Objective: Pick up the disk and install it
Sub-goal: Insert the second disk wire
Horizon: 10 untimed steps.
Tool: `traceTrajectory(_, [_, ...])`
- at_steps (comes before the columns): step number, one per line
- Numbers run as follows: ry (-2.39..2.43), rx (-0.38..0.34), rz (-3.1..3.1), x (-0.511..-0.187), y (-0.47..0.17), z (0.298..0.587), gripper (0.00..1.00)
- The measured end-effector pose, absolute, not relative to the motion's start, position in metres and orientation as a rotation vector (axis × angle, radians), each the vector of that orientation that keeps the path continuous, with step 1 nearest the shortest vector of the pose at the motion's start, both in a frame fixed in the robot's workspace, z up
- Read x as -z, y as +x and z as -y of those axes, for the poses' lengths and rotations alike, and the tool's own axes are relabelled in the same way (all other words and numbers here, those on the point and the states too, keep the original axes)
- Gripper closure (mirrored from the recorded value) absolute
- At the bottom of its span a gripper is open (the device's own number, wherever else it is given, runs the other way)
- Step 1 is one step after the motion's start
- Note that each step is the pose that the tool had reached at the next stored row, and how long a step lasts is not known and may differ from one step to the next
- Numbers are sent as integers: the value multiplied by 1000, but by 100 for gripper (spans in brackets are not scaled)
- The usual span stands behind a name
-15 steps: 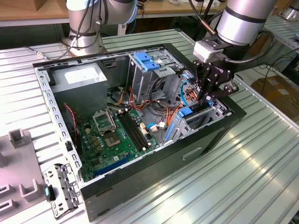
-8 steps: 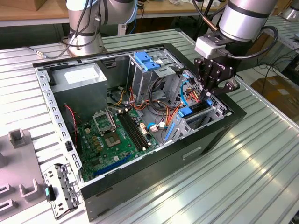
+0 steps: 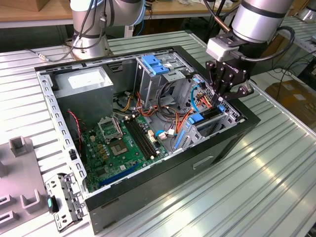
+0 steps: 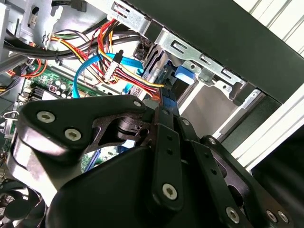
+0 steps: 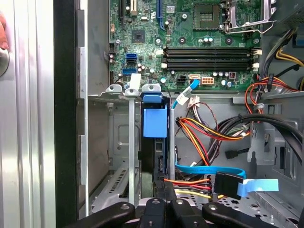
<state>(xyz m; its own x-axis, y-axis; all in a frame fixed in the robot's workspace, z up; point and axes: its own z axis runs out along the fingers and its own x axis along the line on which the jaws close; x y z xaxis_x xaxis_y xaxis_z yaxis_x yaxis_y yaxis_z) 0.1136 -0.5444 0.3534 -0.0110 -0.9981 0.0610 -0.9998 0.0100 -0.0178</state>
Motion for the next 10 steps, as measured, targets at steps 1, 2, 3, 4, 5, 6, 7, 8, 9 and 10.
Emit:
traceTrajectory(1, [2187, -87, 2210, -354, 114, 544, 89])
traceTrajectory(2, [2187, -87, 2210, -354, 114, 544, 89])
traceTrajectory(3, [2187, -87, 2210, -354, 114, 544, 89])
traceTrajectory(4, [2187, -87, 2210, -354, 114, 544, 89])
traceTrajectory(5, [2187, -87, 2210, -354, 114, 544, 89])
traceTrajectory(6, [2187, -87, 2210, -354, 113, 544, 89])
traceTrajectory(7, [2187, -87, 2210, -354, 111, 544, 89])
traceTrajectory(8, [2187, -87, 2210, -354, 109, 544, 89])
traceTrajectory(9, [2187, -87, 2210, -354, 108, 544, 89])
traceTrajectory(10, [2187, -87, 2210, -354, 107, 544, 89])
